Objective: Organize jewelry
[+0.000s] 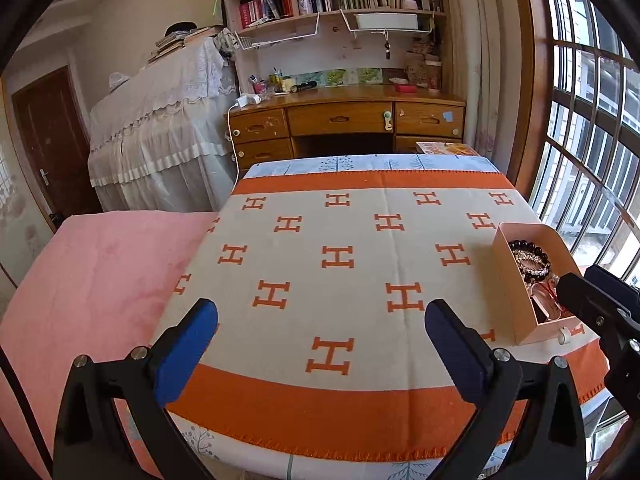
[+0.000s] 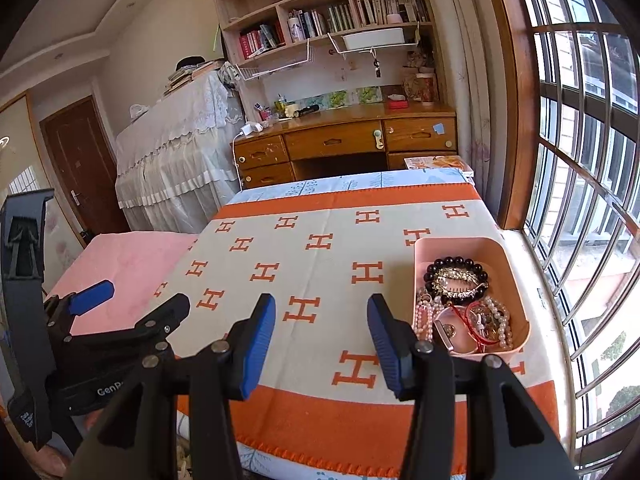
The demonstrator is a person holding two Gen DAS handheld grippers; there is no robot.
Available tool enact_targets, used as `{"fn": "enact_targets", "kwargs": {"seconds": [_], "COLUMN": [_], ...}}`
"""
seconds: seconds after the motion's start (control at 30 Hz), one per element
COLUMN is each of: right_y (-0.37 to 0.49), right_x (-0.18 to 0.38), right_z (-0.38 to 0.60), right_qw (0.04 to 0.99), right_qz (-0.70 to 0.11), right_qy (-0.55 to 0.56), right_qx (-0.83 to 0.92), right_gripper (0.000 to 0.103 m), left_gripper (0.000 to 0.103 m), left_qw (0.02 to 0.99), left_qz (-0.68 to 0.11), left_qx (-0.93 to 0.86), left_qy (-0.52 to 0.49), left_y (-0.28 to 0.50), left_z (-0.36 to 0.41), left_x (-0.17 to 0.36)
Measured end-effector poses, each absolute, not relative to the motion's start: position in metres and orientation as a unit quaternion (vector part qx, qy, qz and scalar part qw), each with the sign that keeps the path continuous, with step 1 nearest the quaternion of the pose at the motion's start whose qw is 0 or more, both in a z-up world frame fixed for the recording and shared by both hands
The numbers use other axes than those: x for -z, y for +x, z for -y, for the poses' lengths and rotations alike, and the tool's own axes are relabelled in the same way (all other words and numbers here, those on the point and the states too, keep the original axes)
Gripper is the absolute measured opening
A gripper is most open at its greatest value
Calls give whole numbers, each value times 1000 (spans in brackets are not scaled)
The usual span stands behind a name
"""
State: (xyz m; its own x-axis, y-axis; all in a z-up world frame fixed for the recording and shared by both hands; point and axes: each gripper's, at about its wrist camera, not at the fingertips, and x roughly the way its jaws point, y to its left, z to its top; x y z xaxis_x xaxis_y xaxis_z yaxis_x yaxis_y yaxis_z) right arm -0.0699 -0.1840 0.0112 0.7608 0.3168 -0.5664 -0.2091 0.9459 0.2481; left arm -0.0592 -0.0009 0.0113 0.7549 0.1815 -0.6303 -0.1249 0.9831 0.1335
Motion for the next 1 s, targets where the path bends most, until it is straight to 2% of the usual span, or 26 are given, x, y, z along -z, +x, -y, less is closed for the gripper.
{"fn": "enact_targets", "kwargs": {"seconds": [1.0], "right_y": [-81], "right_x": [-16], "right_z": [175], "right_qw": [934], "right_qz": [-309], "right_qy": [83], "right_qx": [-157], "right_gripper": [48], "left_gripper": [102], "left_qw": [949], "left_qz": [-313], "left_qx": [-36], "left_qy": [17], "left_y": [-72], "left_z": [8], "left_x": [-18]}}
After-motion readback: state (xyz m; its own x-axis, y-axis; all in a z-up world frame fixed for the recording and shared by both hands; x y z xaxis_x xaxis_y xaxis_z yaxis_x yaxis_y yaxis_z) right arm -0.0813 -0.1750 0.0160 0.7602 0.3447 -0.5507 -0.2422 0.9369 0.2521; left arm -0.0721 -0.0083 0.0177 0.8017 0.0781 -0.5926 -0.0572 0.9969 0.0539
